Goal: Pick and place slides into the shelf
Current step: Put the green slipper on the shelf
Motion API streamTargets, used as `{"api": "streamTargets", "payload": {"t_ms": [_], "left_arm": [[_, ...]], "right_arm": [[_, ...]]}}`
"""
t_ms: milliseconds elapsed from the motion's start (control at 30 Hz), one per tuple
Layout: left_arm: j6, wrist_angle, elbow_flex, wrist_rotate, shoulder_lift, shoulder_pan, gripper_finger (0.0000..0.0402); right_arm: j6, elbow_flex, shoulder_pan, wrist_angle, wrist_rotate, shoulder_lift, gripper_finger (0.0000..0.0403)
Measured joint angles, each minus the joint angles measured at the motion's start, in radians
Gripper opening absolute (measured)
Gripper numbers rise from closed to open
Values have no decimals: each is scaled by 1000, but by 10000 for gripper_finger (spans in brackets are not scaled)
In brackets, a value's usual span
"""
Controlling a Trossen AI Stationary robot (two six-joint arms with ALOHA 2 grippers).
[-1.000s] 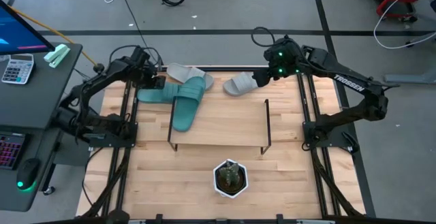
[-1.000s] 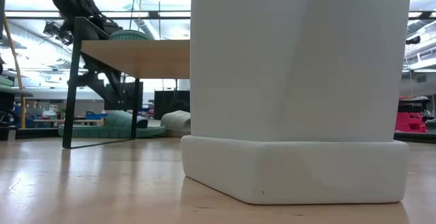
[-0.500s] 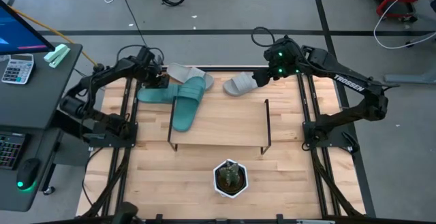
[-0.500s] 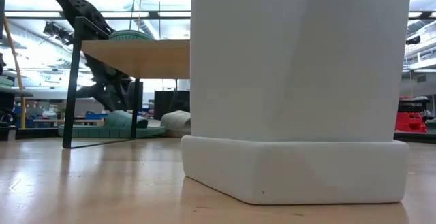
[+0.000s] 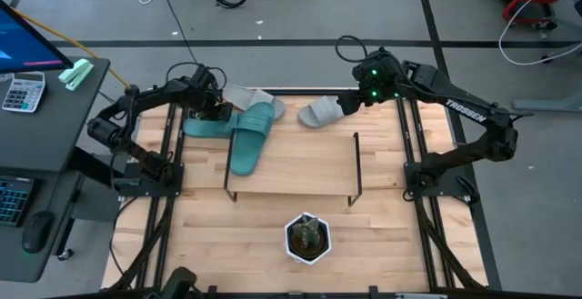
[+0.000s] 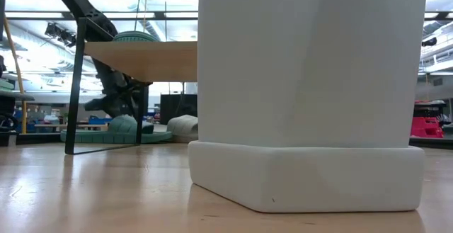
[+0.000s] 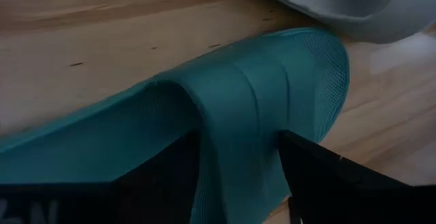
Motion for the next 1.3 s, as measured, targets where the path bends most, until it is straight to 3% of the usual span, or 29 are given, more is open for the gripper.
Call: {"api": "streamTargets", "payload": {"t_ms": [300,600,800,1067,1300], "left_arm": [[-1,63,0,0,32,-25,162],[46,80,0,-5,32,-25,18],[52,72,0,-55,-1,-25,12],[34,71,0,-146,-173,-2,12],[-29,75,0,-96,-341,25,12]], "right_arm": [[18,0,25,0,27,0,261],[27,0,68,0,60,0,242],[26,0,80,0,63,0,217],[19,0,80,0,71,0,204],[16,0,80,0,76,0,205]]}}
